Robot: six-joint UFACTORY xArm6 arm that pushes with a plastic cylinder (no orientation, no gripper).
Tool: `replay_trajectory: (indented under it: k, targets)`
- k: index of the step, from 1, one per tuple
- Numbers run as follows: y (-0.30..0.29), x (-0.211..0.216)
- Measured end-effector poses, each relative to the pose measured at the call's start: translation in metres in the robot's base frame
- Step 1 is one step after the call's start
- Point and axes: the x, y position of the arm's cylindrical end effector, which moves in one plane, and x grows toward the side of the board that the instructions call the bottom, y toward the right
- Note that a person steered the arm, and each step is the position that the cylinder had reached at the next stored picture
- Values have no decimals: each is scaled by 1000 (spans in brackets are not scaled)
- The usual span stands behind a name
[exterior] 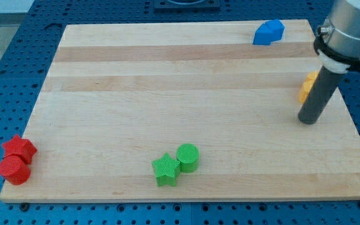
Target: Move your arm towards the center left of the board
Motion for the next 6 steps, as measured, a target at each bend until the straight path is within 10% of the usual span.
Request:
replay_trajectory:
  k: [4, 6]
  targets:
    - [-386, -52]
    - [-360, -6]
